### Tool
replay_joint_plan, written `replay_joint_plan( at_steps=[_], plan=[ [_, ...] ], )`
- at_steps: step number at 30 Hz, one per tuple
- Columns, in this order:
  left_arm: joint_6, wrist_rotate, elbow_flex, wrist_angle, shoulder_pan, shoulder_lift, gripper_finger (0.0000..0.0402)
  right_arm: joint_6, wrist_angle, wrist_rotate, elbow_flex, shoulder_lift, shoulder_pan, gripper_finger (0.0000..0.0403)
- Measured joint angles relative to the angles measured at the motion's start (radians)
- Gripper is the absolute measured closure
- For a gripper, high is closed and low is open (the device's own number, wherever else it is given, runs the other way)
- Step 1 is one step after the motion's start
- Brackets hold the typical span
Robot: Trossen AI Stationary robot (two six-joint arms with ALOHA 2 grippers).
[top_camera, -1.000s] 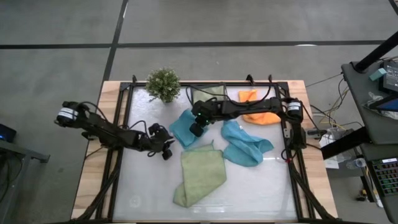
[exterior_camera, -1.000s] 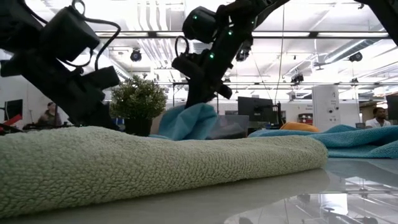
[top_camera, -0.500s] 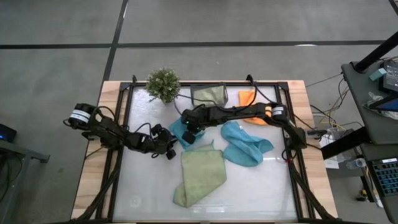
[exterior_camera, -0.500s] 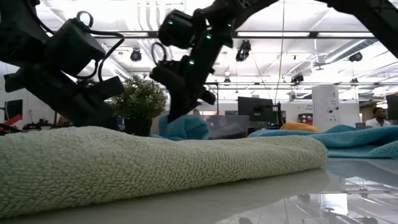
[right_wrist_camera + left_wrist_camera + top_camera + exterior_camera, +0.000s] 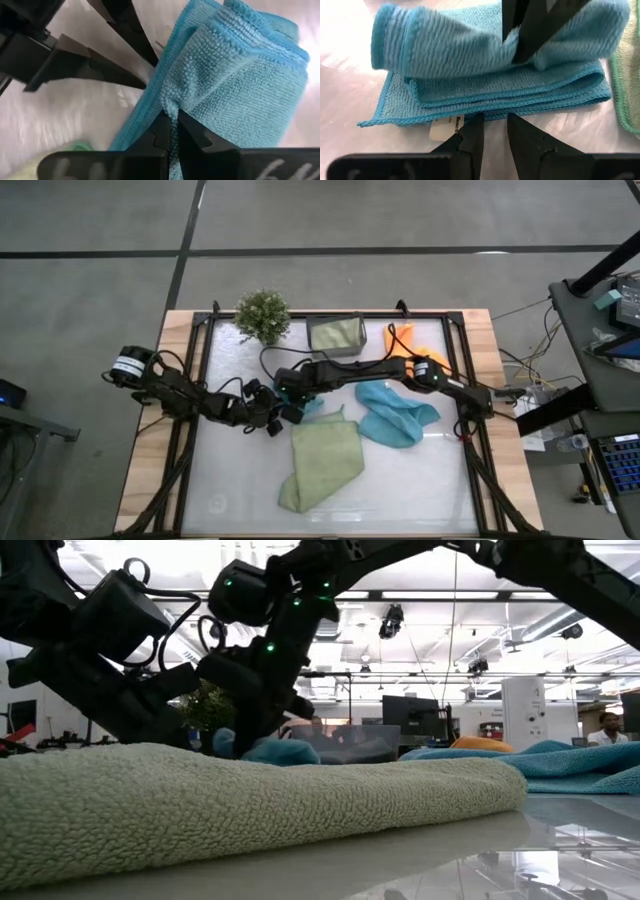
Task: Fold microfiber towels
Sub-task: Fold the left blue towel
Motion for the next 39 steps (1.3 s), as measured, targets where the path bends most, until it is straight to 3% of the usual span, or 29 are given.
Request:
replay_joint_plan(
  at_steps=[16, 31, 39],
  plan=[
    [0.002, 0.010, -0.004, -0.025, 0.001, -0.039, 0.0329, 0.038, 0.080, -0.003, 0.012, 0.037, 0.006, 0.0387],
    [0.046, 0.026, -0.002, -0.298, -0.001, -0.416, 0.0329, -0.085, 0.023, -0.001, 0.010, -0.009, 0.004, 0.0225],
    [0.136, -0.111, -0.002, -0.291, 0.009, -0.500, 0.0329, -0.240, -0.088, -0.002, 0.001, -0.089, 0.004, 0.0198]
  ],
)
